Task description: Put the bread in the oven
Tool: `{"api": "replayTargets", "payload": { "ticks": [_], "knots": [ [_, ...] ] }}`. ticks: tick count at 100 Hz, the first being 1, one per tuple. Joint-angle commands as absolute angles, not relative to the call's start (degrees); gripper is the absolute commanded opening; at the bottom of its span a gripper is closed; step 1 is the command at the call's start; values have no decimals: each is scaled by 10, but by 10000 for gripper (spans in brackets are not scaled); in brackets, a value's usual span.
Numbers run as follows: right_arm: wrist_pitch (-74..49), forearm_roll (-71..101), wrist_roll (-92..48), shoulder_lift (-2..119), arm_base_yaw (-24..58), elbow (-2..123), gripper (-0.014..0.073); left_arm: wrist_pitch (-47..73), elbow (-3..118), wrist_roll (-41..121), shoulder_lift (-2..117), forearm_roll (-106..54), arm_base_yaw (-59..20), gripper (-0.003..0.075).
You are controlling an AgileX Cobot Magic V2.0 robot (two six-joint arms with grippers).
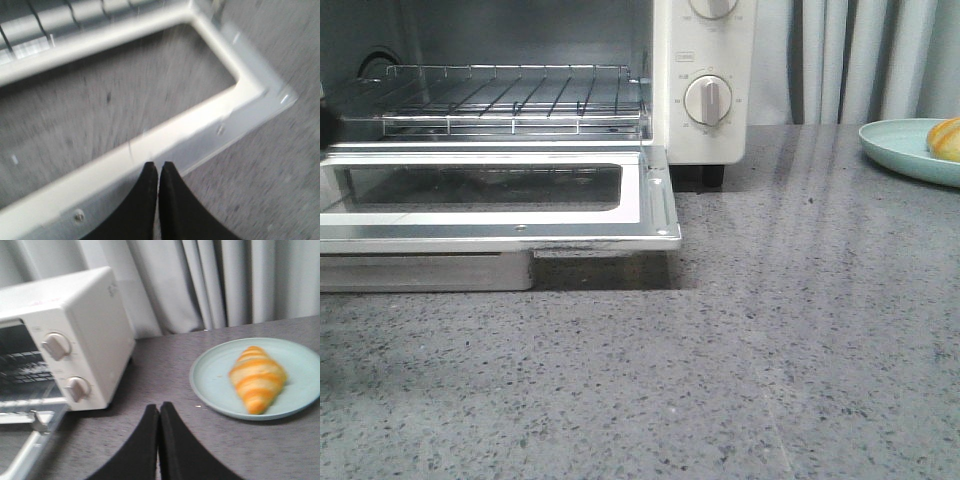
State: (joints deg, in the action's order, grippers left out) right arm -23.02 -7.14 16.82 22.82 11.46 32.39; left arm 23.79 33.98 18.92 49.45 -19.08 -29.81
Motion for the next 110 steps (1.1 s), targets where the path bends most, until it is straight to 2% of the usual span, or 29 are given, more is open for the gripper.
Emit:
{"api": "replayTargets", "payload": {
  "ticks": [1, 12, 34, 41, 56, 82, 110],
  "knots": [
    [-284, -137, 165, 293, 114, 421, -46, 181, 371, 189, 434, -204, -298, -22],
    [-366, -194, 165, 379, 114, 527, -1, 155, 380, 189, 363, -193, -298, -22],
    [-424, -234, 174, 535, 112, 632, 314, 169, 380, 189, 285, -179, -298, -21],
    [-423, -224, 186, 583, 111, 649, 365, 186, 380, 189, 281, -179, -298, -22],
    [-389, -224, 199, 674, 90, 674, 360, 213, 380, 189, 281, -179, -298, -21],
    [-331, -120, 196, 789, -49, 680, 360, 224, 380, 189, 281, -179, -298, -22],
    [-307, -108, 188, 865, -29, 680, 360, 219, 379, 189, 281, -179, -298, -21]
  ]
}}
